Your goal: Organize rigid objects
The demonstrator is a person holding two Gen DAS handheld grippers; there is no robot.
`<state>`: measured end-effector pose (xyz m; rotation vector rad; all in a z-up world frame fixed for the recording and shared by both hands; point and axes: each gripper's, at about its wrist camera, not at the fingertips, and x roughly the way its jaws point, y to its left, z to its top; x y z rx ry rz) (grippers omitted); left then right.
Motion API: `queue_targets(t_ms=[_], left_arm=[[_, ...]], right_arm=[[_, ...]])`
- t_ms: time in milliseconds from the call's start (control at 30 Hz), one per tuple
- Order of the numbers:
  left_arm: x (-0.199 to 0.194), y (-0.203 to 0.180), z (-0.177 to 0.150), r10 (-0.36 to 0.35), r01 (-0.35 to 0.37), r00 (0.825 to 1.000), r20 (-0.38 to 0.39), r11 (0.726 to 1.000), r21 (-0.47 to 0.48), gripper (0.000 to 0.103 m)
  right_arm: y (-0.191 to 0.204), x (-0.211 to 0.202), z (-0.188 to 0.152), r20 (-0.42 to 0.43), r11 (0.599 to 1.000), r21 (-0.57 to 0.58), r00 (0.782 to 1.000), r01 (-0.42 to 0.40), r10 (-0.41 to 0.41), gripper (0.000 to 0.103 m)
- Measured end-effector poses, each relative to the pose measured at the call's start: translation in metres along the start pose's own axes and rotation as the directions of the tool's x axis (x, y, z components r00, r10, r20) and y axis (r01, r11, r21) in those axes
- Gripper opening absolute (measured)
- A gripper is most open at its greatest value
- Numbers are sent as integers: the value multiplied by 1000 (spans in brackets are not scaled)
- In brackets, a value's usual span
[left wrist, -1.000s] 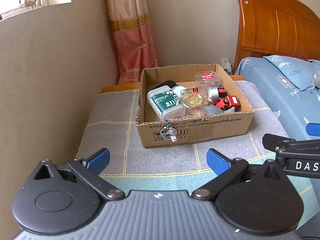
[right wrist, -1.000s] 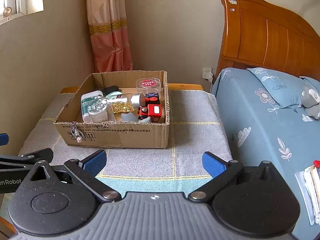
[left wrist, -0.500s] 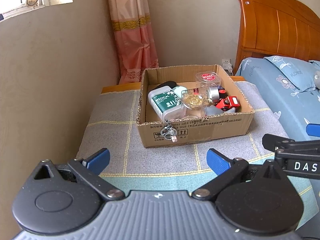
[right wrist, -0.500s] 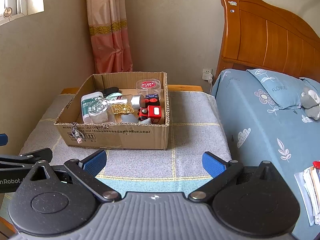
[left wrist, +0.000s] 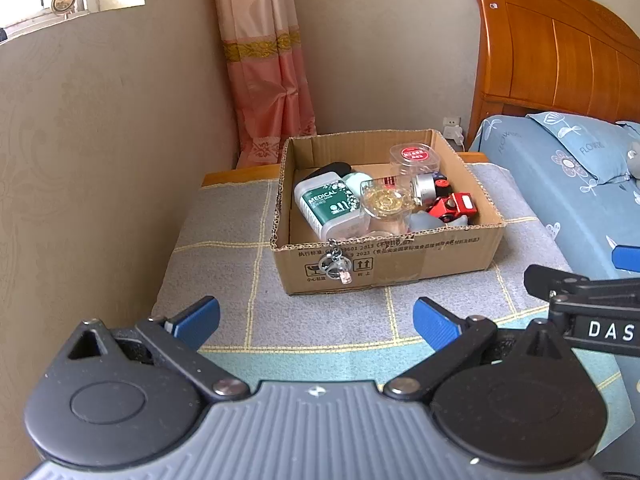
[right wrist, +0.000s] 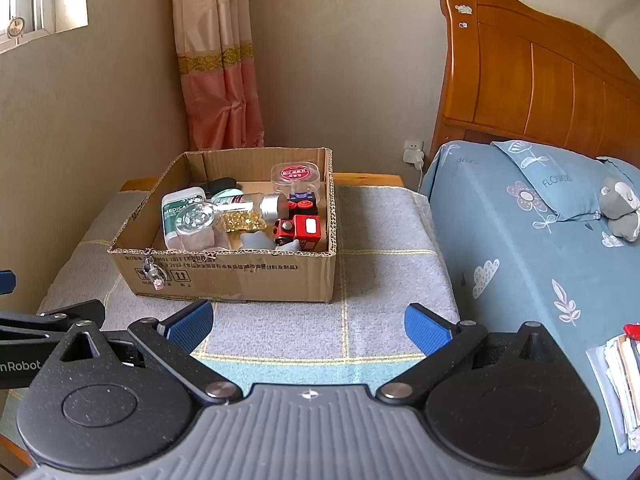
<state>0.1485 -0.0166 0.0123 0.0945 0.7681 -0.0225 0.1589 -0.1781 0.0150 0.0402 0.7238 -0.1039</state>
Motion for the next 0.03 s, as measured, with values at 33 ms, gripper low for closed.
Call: queue_targets(t_ms=[33], left_arm=[[0, 0, 0, 0, 0, 1000, 0, 1000, 1, 102]], right_arm=[[0, 0, 0, 0, 1000, 0, 1000, 0, 0, 103]])
